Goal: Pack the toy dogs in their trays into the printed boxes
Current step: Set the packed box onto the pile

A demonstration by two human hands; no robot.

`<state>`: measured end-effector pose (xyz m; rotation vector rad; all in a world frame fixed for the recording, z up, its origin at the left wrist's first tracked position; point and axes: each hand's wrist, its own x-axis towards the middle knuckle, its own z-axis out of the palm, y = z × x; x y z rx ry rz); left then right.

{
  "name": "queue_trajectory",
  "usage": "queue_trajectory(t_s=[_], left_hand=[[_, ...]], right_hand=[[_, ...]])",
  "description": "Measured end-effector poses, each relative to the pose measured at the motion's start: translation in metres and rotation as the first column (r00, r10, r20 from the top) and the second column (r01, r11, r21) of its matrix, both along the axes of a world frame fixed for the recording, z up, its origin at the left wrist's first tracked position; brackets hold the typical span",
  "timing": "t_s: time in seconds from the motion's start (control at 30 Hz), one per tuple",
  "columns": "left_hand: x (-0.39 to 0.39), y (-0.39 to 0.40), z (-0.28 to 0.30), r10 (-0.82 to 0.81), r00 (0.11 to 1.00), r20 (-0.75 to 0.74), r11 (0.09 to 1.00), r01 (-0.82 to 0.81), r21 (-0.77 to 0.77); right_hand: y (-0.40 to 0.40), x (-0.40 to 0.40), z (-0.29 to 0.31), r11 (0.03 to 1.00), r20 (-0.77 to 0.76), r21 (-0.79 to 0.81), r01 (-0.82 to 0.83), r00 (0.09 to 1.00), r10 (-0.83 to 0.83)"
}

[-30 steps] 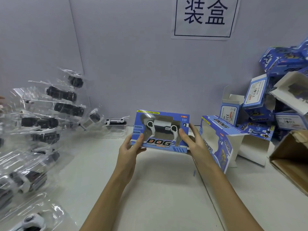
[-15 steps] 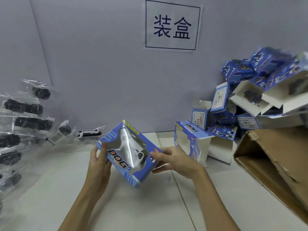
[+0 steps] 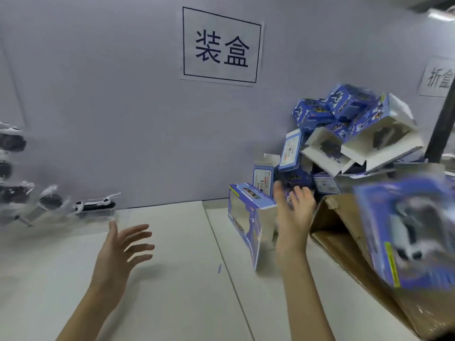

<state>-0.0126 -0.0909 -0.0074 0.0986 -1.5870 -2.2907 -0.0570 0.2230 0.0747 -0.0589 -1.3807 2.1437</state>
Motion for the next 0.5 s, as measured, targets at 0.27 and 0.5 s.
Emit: queue_trajectory(t_s=[0.27,0.5], left_hand=[[0.002,0.004,0.001,0.019,0.999,0.033,1.000,-0.018,-0.020],[-0.005,0.022,-0.016,0.146,0.973,-0.176,0.623,-0.229,-0.748]], right_hand=[[-0.022,-0.039,-0.027,0.678,0.420,0.698,-0.230,0.899,-0.127],[-0.038,-0.051,-0.016,0.867,0.447,0.298,-0.400,0.861,0.243]])
